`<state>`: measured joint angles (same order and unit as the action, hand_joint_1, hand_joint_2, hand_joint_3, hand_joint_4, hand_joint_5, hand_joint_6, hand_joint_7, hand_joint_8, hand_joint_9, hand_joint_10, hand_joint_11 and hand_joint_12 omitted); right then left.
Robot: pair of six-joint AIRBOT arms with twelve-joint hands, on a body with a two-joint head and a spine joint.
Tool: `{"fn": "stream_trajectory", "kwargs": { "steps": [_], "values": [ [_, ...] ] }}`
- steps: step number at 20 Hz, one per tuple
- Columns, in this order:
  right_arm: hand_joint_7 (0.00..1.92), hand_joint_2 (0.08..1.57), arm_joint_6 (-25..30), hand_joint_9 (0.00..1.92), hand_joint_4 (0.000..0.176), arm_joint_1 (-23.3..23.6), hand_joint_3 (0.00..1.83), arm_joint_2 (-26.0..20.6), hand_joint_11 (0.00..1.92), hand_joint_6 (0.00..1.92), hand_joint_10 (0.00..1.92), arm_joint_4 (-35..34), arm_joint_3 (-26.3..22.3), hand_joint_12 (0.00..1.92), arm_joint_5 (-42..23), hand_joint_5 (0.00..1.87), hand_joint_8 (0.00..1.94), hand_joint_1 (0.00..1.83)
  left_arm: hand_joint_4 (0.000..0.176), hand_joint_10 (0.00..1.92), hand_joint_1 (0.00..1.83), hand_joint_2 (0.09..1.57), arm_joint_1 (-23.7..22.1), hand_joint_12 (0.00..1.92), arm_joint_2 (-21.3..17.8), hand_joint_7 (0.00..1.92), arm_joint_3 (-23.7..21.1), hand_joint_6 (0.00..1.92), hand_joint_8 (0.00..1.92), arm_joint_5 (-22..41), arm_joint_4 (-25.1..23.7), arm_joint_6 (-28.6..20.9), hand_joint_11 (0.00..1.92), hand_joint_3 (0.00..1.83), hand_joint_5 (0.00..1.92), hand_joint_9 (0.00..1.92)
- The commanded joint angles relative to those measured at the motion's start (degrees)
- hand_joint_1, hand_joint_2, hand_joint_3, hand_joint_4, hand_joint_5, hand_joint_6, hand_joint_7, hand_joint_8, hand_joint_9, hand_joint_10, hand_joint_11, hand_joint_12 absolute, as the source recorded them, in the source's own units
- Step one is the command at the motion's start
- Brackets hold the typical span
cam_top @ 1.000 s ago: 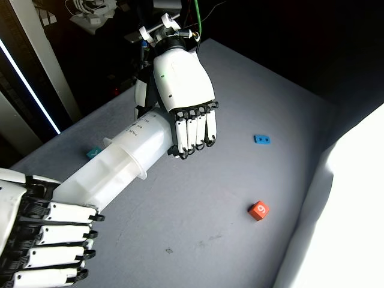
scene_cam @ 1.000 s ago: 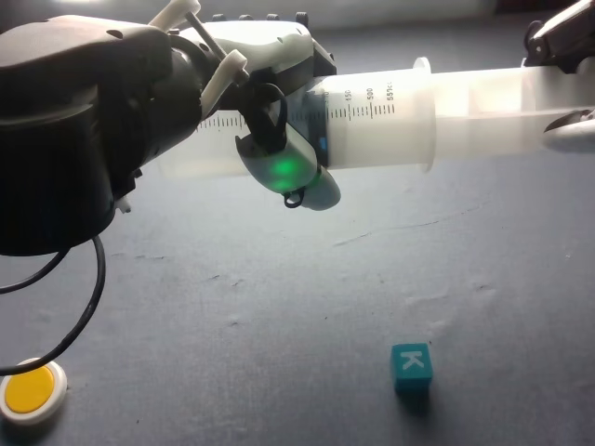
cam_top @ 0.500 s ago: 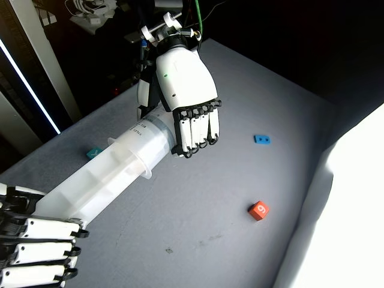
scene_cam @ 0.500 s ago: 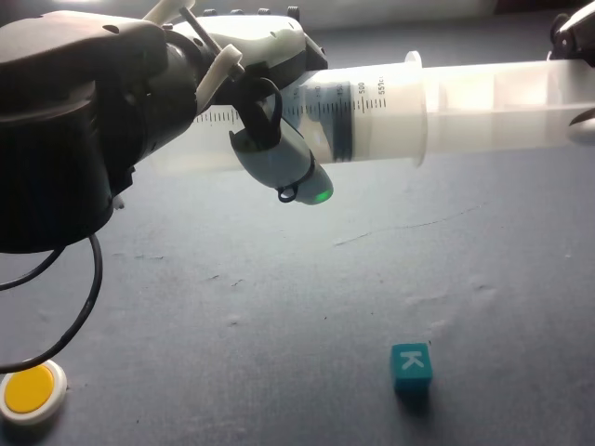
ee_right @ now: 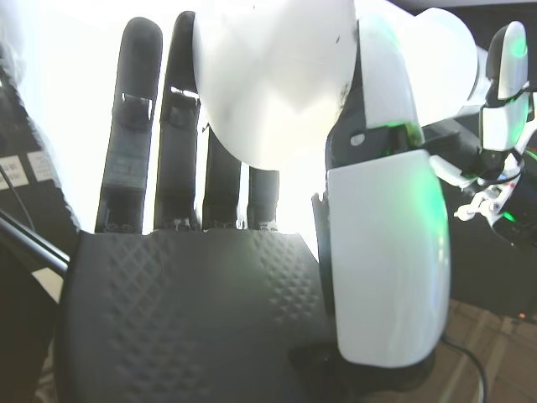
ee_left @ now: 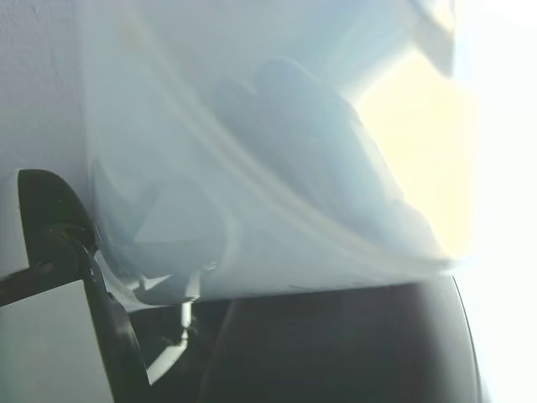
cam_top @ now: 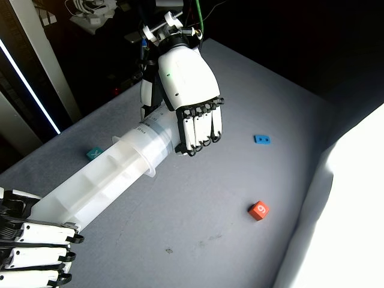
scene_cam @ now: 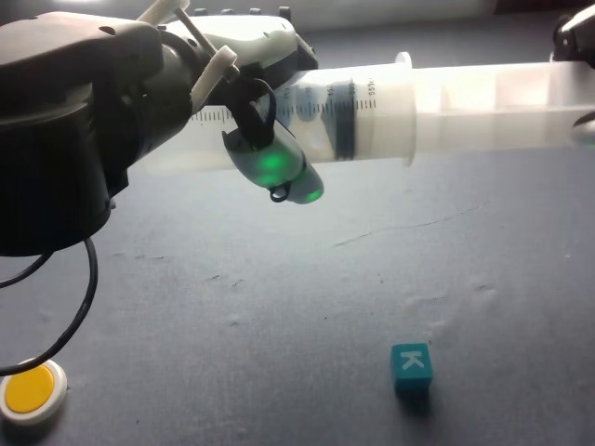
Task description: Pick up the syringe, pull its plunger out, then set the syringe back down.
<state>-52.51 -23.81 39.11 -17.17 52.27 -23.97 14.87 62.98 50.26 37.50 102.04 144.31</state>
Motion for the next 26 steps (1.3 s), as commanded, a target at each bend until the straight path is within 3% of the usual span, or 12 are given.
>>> {"fn": "stream_trajectory", "kwargs": {
  "steps": [1, 2, 4, 6, 10, 13, 16, 19, 22, 26],
  "values": [
    [0.53, 1.16, 0.3, 0.42, 0.000, 0.4, 0.00, -0.8, 0.04, 0.32, 0.49, 0.1, 0.2, 1.19, -6.7, 0.45, 0.31, 0.98, 0.000, 1.16, 1.13, 1.28, -0.9, 1.49, -0.6, 0.71, 0.3, 1.39, 1.51, 2.3, -3.8, 0.3, 0.40, 0.00, 0.65, 0.60],
    [0.48, 1.09, 0.4, 0.42, 0.000, 0.4, 0.00, -0.8, 0.00, 0.04, 0.13, 0.2, 0.2, 1.06, -6.7, 0.38, 0.03, 0.90, 0.000, 1.17, 1.12, 1.29, -0.9, 1.50, -0.6, 0.71, 0.3, 1.41, 1.51, 2.3, -3.8, 0.3, 0.39, 0.00, 0.64, 0.60],
    [0.42, 1.00, 0.6, 0.43, 0.000, 0.4, 0.00, -0.8, 0.00, 0.00, 0.02, 0.4, 0.2, 0.98, -6.7, 0.30, 0.00, 0.93, 0.008, 1.13, 1.12, 1.29, -0.9, 1.47, -0.6, 0.68, 0.3, 1.42, 1.52, 2.3, -3.8, 0.3, 0.38, 0.00, 0.65, 0.58],
    [0.36, 0.98, 0.7, 0.38, 0.000, 0.4, 0.00, -0.7, 0.00, 0.00, 0.00, 0.5, 0.2, 0.93, -6.7, 0.24, 0.00, 0.96, 0.000, 1.13, 1.11, 1.30, -0.8, 1.47, -0.6, 0.69, 0.3, 1.45, 1.51, 2.3, -3.8, 0.3, 0.39, 0.00, 0.62, 0.59],
    [0.26, 1.04, 0.8, 0.28, 0.000, 0.4, 0.01, -0.8, 0.00, 0.00, 0.00, 0.9, 0.1, 0.79, -6.7, 0.17, 0.00, 0.71, 0.001, 1.14, 1.12, 1.29, -0.8, 1.48, -0.7, 0.69, 0.7, 1.44, 1.51, 2.3, -3.8, 0.3, 0.39, 0.00, 0.63, 0.59],
    [0.21, 0.97, 0.3, 0.25, 0.000, 1.2, 0.00, -0.9, 0.00, 0.00, 0.00, 3.0, -0.2, 0.73, -3.8, 0.14, 0.00, 0.67, 0.000, 1.15, 1.12, 1.29, -0.8, 1.48, -0.8, 0.70, 1.4, 1.44, 1.51, 1.9, -4.0, 0.3, 0.39, 0.00, 0.62, 0.59],
    [0.11, 0.89, -0.1, 0.13, 0.000, 2.2, 0.00, -2.3, 0.00, 0.00, 0.00, 5.2, -1.8, 0.45, 0.3, 0.05, 0.00, 0.58, 0.000, 1.15, 1.12, 1.29, -0.1, 1.46, -1.5, 0.69, 1.7, 1.41, 1.54, 0.9, -4.9, 0.3, 0.40, 0.00, 0.64, 0.59],
    [0.08, 0.84, -1.0, 0.10, 0.000, 3.5, 0.00, -4.9, 0.00, 0.00, 0.00, 8.1, -4.0, 0.36, 1.5, 0.03, 0.00, 0.60, 0.008, 1.15, 1.12, 1.28, 1.6, 1.47, -2.6, 0.69, 1.7, 1.40, 1.52, -0.6, -5.0, 0.1, 0.39, 0.00, 0.67, 0.59],
    [0.06, 0.87, -1.4, 0.08, 0.000, 4.0, 0.00, -7.7, 0.00, 0.00, 0.00, 11.0, -6.0, 0.29, 2.7, 0.00, 0.00, 0.62, 0.000, 1.18, 1.13, 1.28, 4.6, 1.50, -4.0, 0.72, 1.7, 1.39, 1.51, -1.9, -10.2, -6.0, 0.42, 0.00, 0.65, 0.60],
    [0.09, 0.87, -1.9, 0.12, 0.000, 4.3, 0.00, -9.3, 0.00, 0.01, 0.01, 11.0, -6.2, 0.38, 2.8, 0.04, 0.01, 0.62, 0.000, 1.25, 1.12, 1.30, 8.0, 1.55, -5.2, 0.69, 2.0, 1.41, 1.55, -3.2, -15.2, -11.6, 0.39, 0.00, 0.63, 0.57]
  ]
}}
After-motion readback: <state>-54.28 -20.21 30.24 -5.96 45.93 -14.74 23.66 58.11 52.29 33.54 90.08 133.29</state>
